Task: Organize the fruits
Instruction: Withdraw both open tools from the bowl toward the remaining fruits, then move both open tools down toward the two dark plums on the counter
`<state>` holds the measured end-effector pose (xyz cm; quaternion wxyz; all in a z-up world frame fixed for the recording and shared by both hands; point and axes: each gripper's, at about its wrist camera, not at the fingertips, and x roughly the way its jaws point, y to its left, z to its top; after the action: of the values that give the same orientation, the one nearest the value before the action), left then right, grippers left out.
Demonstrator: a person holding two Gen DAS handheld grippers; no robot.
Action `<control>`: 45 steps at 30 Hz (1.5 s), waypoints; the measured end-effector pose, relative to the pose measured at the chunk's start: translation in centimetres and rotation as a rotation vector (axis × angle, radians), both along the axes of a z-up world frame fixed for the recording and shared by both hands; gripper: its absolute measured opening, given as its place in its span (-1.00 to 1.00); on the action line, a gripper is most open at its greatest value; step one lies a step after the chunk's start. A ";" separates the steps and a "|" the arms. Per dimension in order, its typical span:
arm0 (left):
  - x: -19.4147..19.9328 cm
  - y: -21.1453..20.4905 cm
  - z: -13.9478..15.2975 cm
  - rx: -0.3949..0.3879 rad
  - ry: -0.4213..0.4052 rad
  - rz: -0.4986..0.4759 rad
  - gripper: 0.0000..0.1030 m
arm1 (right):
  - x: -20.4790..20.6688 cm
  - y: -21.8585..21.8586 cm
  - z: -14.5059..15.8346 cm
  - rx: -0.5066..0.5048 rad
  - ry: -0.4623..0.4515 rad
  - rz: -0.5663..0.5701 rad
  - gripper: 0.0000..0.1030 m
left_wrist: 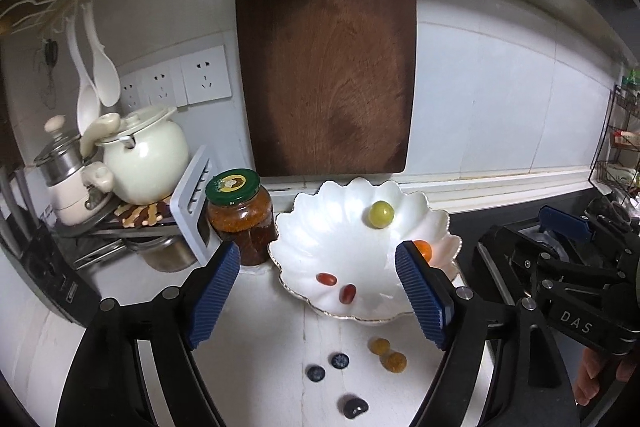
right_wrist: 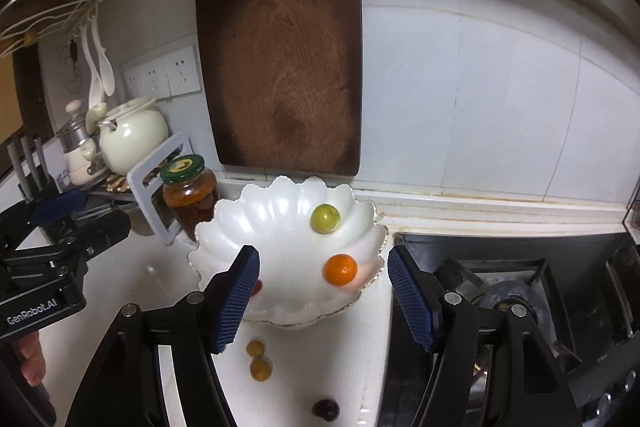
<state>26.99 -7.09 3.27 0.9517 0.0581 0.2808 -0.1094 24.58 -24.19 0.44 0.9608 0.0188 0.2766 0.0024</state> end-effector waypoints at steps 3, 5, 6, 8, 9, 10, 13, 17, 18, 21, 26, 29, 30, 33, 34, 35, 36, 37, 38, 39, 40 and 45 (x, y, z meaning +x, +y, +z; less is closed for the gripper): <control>-1.4 0.3 0.1 -0.007 -0.011 0.007 0.58 | -1.4 0.1 0.2 -0.012 -0.020 -0.002 0.32; -2.4 0.3 0.2 -0.004 -0.024 0.009 0.60 | -2.3 0.1 0.3 -0.018 -0.032 -0.001 0.32; -2.9 0.4 0.2 -0.002 -0.029 0.010 0.60 | -2.7 0.2 0.3 -0.019 -0.038 0.000 0.32; -3.9 0.5 0.2 0.003 -0.039 0.013 0.63 | -3.5 0.2 0.3 -0.026 -0.048 0.000 0.32; -4.3 0.5 0.1 0.005 -0.039 0.015 0.63 | -4.0 0.3 0.2 -0.028 -0.052 0.000 0.32; -4.6 0.5 0.1 0.005 -0.039 0.016 0.63 | -4.3 0.3 0.2 -0.027 -0.057 0.001 0.32; -5.8 0.5 -0.4 0.003 -0.034 0.017 0.64 | -5.5 0.1 -0.2 -0.023 -0.063 -0.001 0.32; -6.8 0.4 -1.1 -0.001 -0.009 0.016 0.64 | -6.7 0.0 -0.9 -0.016 -0.052 0.006 0.32; -7.0 0.4 -1.3 -0.004 -0.002 0.014 0.64 | -6.9 0.0 -1.1 -0.015 -0.048 0.010 0.32; -7.7 0.4 -2.1 0.004 0.009 0.021 0.64 | -7.4 -0.1 -1.8 -0.019 -0.031 0.013 0.32; -8.3 0.4 -3.6 0.007 0.047 0.028 0.64 | -8.2 -0.2 -3.0 -0.028 -0.008 0.010 0.32; -8.6 0.4 -4.7 0.009 0.076 0.030 0.64 | -8.7 -0.3 -3.8 -0.022 0.008 0.010 0.32; -8.6 0.4 -5.1 0.006 0.086 0.032 0.64 | -8.8 -0.3 -4.1 -0.021 0.012 0.009 0.32; -8.8 0.5 -6.3 0.007 0.112 0.036 0.64 | -8.9 -0.2 -4.8 -0.030 0.024 0.009 0.32; -8.8 0.5 -6.6 0.006 0.124 0.036 0.64 | -9.0 -0.2 -5.1 -0.028 0.031 0.013 0.32; -8.7 0.5 -6.9 0.004 0.131 0.034 0.64 | -9.0 -0.2 -5.4 -0.027 0.041 0.018 0.32; -8.7 0.5 -7.3 0.004 0.135 0.036 0.64 | -9.0 -0.2 -5.7 -0.026 0.048 0.017 0.32; -8.8 0.4 -7.5 0.010 0.136 0.040 0.64 | -9.0 -0.2 -6.0 -0.030 0.052 0.015 0.32; -8.8 0.4 -7.8 0.015 0.136 0.042 0.64 | -9.1 -0.2 -6.3 -0.036 0.058 0.014 0.32; -8.9 0.3 -8.2 0.022 0.138 0.044 0.64 | -9.1 -0.2 -6.6 -0.037 0.064 0.012 0.32; -8.9 0.3 -8.5 0.027 0.140 0.043 0.63 | -9.1 -0.3 -6.9 -0.033 0.069 0.012 0.32; -9.0 0.2 -10.2 0.033 0.170 0.038 0.63 | -8.6 -0.4 -8.5 -0.018 0.112 0.010 0.32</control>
<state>18.01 -6.93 -6.93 0.9252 0.0591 0.3636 -0.0914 16.03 -24.61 -8.01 0.9439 0.0088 0.3301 0.0035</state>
